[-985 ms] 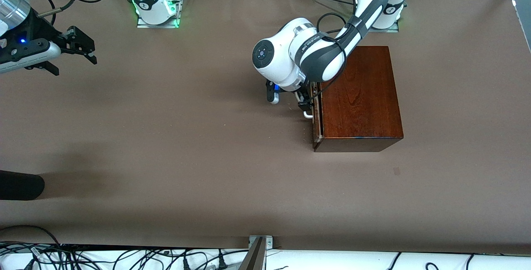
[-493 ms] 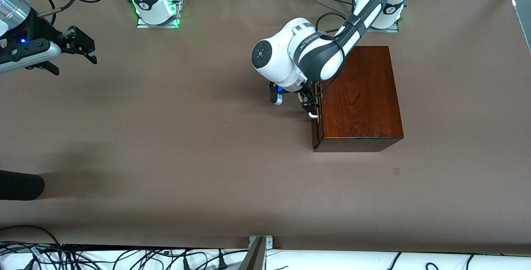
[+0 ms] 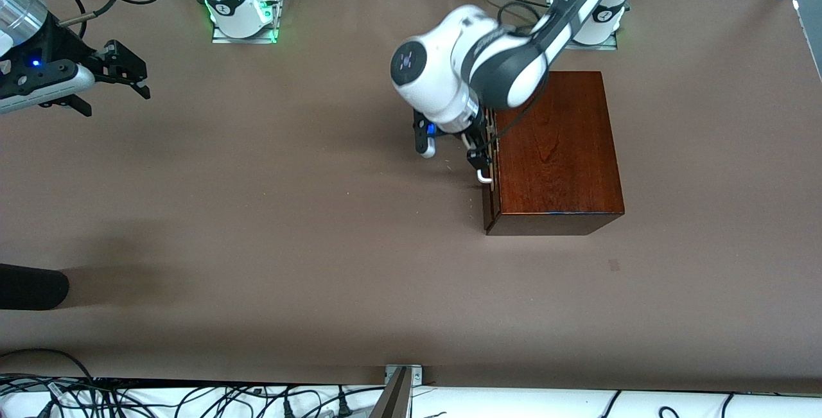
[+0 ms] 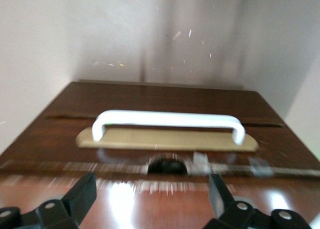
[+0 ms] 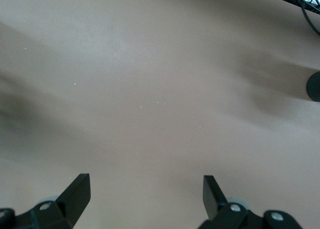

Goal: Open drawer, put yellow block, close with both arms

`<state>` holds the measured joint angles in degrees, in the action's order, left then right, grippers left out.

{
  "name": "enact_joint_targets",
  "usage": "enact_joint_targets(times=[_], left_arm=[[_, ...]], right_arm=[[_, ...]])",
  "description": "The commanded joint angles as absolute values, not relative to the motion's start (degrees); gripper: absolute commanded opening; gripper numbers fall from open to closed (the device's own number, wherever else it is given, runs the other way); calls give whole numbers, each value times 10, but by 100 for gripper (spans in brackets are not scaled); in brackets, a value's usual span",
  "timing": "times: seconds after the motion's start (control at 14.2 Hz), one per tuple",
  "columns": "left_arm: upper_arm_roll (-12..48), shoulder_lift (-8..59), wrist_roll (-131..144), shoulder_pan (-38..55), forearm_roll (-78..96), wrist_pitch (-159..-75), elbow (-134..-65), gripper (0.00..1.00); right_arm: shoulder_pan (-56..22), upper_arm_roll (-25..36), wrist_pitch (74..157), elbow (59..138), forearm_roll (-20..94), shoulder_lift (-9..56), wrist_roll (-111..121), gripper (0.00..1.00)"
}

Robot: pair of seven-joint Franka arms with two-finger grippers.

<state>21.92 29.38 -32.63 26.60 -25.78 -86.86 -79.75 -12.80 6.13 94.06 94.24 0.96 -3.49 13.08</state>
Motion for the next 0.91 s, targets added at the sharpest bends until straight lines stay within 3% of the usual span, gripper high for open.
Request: enact_joint_targets(times=[0.0, 0.21, 0.56, 0.84], left_arm=[[219, 194, -323, 232, -178, -859, -809, 100], [214, 141, -259, 171, -112, -823, -809, 100], [214, 109, -154, 43, -92, -792, -804, 100], [118, 70, -121, 33, -43, -802, -809, 100]], right_arm=[[-122, 55, 928, 930, 1, -32, 127, 100], [-122, 55, 928, 930, 1, -32, 127, 100], [-122, 55, 928, 930, 1, -32, 127, 100], [-122, 55, 928, 930, 1, -32, 127, 100]])
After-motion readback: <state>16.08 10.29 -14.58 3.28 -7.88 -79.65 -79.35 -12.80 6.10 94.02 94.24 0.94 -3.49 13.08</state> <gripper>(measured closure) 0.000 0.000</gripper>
